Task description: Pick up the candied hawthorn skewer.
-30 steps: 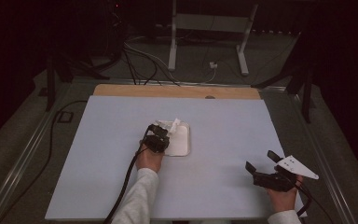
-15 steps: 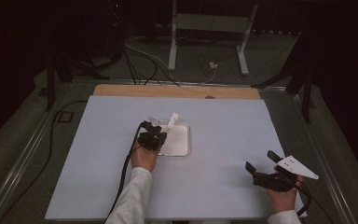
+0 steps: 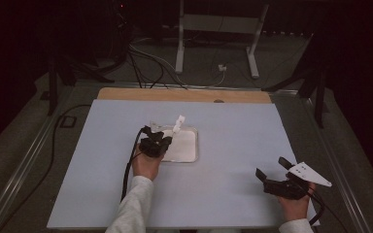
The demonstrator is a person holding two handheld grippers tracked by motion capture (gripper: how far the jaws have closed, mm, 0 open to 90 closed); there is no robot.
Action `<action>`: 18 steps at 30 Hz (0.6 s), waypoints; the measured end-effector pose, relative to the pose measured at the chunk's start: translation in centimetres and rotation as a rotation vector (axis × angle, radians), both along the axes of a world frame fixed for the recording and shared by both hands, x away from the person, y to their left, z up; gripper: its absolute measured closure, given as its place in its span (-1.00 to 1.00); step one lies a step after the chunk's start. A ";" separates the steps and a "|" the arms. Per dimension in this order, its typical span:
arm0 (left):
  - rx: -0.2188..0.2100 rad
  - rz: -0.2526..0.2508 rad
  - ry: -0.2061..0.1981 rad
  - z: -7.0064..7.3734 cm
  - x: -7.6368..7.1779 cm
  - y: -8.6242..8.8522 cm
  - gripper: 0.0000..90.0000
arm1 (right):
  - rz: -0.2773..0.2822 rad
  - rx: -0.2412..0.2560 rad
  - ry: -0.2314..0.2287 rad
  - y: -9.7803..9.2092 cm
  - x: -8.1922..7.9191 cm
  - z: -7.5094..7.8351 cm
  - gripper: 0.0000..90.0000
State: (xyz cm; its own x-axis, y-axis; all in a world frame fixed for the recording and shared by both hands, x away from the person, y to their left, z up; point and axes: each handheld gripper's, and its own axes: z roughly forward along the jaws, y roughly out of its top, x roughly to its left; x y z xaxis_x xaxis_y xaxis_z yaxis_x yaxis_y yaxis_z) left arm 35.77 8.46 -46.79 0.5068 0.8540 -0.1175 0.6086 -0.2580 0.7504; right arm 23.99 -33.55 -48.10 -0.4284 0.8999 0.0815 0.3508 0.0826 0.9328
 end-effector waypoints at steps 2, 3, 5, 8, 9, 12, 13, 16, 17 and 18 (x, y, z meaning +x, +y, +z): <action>-0.006 -0.005 -0.008 0.2 -0.3 0.4 1.00 | -0.001 0.002 0.005 0.0 0.0 0.0 -1.00; -0.006 -0.005 -0.008 0.2 -0.3 0.4 1.00 | -0.001 0.002 0.005 0.1 0.0 0.0 -1.00; -0.009 -0.013 -0.013 0.3 -0.5 0.6 1.00 | 0.000 0.007 0.009 0.1 0.0 -0.1 -1.00; -0.006 -0.024 -0.015 0.5 -0.7 0.7 1.00 | -0.002 0.023 0.016 0.1 0.0 0.0 -1.00; -0.006 -0.025 -0.016 0.6 -0.8 0.8 1.00 | -0.001 0.027 0.019 0.1 0.1 0.0 -1.00; -0.008 -0.031 -0.020 0.7 -1.0 1.0 1.00 | -0.004 0.039 0.022 0.1 0.2 0.2 -1.00; -0.012 -0.032 -0.023 0.7 -1.1 1.0 1.00 | -0.003 0.045 0.023 0.0 0.2 0.4 -1.00; -0.017 -0.036 -0.027 1.0 -1.4 1.2 1.00 | 0.001 0.066 0.031 -0.1 0.6 0.9 -1.00; -0.027 -0.036 -0.031 1.0 -1.7 1.3 1.00 | 0.002 0.075 0.035 -0.1 0.9 1.0 -1.00; -0.027 -0.036 -0.031 1.0 -1.7 1.3 1.00 | 0.002 0.075 0.035 -0.1 0.9 1.0 -1.00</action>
State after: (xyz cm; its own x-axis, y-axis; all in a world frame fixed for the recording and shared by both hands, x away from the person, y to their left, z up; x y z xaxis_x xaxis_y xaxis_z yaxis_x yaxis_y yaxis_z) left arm 34.10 9.72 -45.77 0.5409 0.8320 -0.1237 0.5757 -0.2589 0.7756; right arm 24.85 -33.65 -47.06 -0.4256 0.8900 0.1635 0.3832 0.0136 0.9236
